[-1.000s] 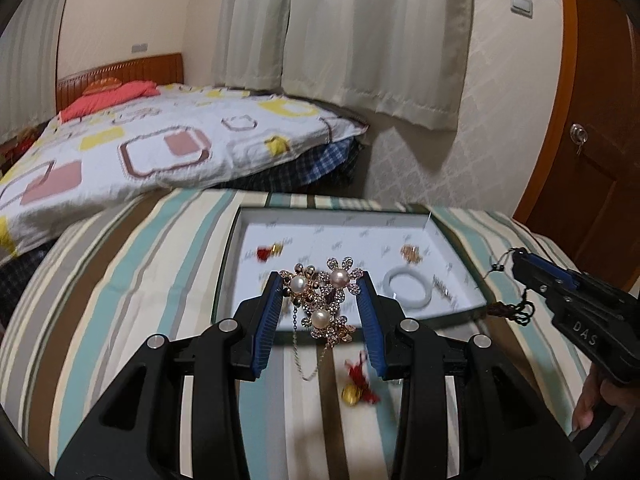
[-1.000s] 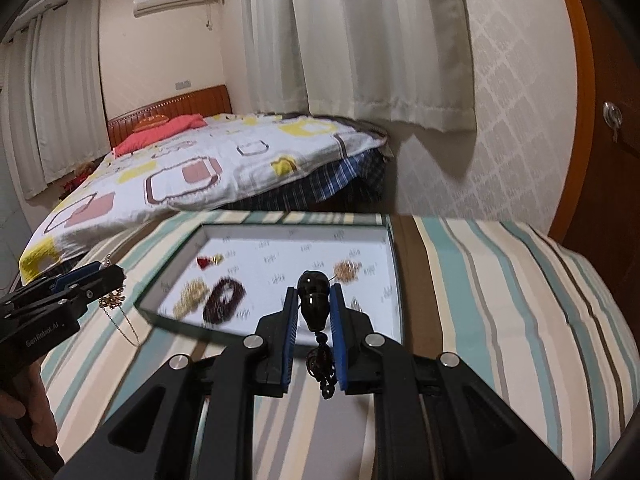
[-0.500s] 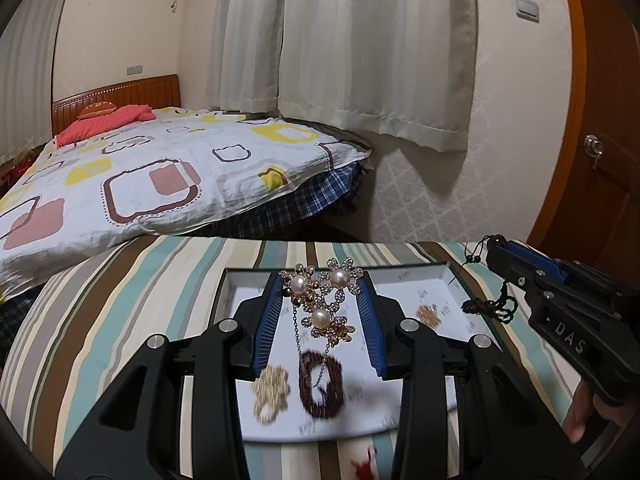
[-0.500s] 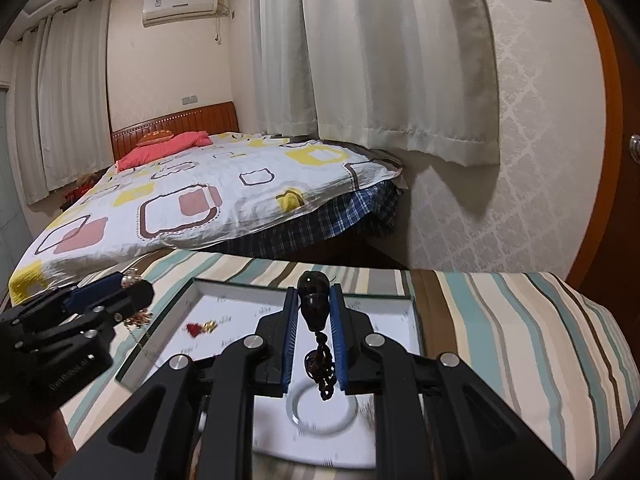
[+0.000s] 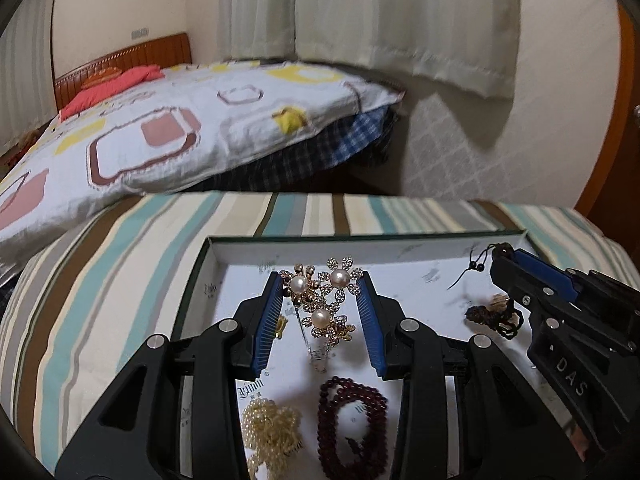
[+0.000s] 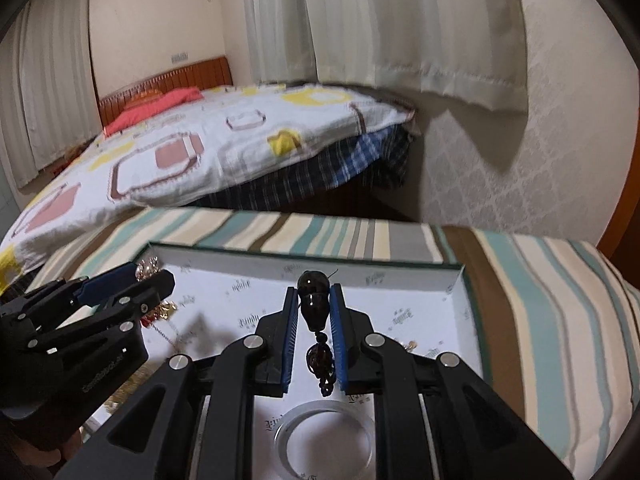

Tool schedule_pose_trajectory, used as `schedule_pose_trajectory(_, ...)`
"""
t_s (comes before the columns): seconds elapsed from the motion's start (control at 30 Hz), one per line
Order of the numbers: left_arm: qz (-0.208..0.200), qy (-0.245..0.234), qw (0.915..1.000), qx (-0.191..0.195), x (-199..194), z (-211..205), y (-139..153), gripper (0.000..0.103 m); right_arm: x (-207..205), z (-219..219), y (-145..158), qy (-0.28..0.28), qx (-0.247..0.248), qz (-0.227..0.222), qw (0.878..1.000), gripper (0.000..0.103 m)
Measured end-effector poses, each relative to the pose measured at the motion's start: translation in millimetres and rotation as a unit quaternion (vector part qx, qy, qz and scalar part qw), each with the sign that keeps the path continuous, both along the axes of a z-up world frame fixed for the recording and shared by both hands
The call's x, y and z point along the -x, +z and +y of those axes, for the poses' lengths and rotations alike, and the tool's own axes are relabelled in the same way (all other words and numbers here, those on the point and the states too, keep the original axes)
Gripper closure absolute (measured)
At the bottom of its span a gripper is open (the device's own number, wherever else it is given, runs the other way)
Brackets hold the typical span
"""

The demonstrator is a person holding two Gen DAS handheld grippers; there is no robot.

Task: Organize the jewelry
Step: 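Carry the pearl brooch and black pendant over the green box with both tools, then open the right tool to release the pendant while the left tool releases the brooch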

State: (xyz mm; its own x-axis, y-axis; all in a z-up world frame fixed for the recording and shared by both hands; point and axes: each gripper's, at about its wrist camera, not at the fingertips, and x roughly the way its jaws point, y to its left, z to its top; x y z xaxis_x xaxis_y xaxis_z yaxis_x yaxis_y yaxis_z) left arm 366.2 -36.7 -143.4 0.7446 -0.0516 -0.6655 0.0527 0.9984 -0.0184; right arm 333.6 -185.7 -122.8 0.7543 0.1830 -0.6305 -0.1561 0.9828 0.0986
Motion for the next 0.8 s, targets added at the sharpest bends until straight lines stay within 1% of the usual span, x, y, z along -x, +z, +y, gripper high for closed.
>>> schedule_pose_trajectory(0.13, 0.025, 0.007, 0.9997, -0.004, -9.6, 1.3, -11.1, 0.066, -10.1, 2.5, -11.2, -0.002, 0.006, 0.025, 1.0, 0.086)
schedule_pose_trajectory(0.27, 0.056, 0.007, 0.9983, -0.011, -16.9, 1.1, -20.2, 0.066, -15.6, 2.4, -15.2, -0.004, 0.009, 0.045, 0.999, 0.086)
schedule_pose_trajectory(0.33, 0.069, 0.011, 0.9975, -0.006, -19.6, 2.6, -22.5, 0.066, -18.3, 4.0, -17.0, -0.003, 0.013, 0.054, 0.998, 0.086)
schedule_pose_trajectory(0.6, 0.089, 0.014, 0.9958, -0.019, -23.8, 0.9, -26.2, 0.066, -28.1, 7.3, -23.2, 0.002, 0.024, 0.087, 0.996, 0.086)
schedule_pose_trajectory(0.8, 0.092, 0.016, 0.9955, -0.011, -25.4, 2.4, -26.4, 0.065, -30.8, 5.9, -24.6, 0.001, 0.018, 0.094, 0.995, 0.086)
